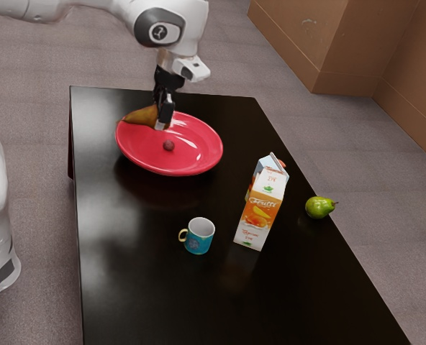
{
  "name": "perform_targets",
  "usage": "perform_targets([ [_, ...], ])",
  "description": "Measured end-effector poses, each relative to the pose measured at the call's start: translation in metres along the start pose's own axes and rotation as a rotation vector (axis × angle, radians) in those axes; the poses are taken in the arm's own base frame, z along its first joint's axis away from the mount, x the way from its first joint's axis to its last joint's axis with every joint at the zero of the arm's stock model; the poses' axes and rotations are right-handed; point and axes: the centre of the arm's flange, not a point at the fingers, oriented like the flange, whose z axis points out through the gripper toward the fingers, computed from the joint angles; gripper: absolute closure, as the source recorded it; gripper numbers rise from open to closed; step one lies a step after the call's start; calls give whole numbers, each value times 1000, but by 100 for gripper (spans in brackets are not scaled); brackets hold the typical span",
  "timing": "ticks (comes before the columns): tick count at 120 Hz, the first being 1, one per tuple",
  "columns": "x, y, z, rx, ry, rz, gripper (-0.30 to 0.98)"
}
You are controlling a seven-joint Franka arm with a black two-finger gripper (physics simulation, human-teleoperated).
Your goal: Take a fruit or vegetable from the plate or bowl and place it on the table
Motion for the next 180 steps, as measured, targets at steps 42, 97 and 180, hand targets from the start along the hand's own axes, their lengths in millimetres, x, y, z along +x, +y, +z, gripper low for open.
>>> perform_targets([
  [42, 4, 168, -33, -11, -6, 196, 31],
  [97, 54, 199, 27, -77, -65, 194, 31],
  [180, 86, 191, 70, -96, -88, 153, 3],
])
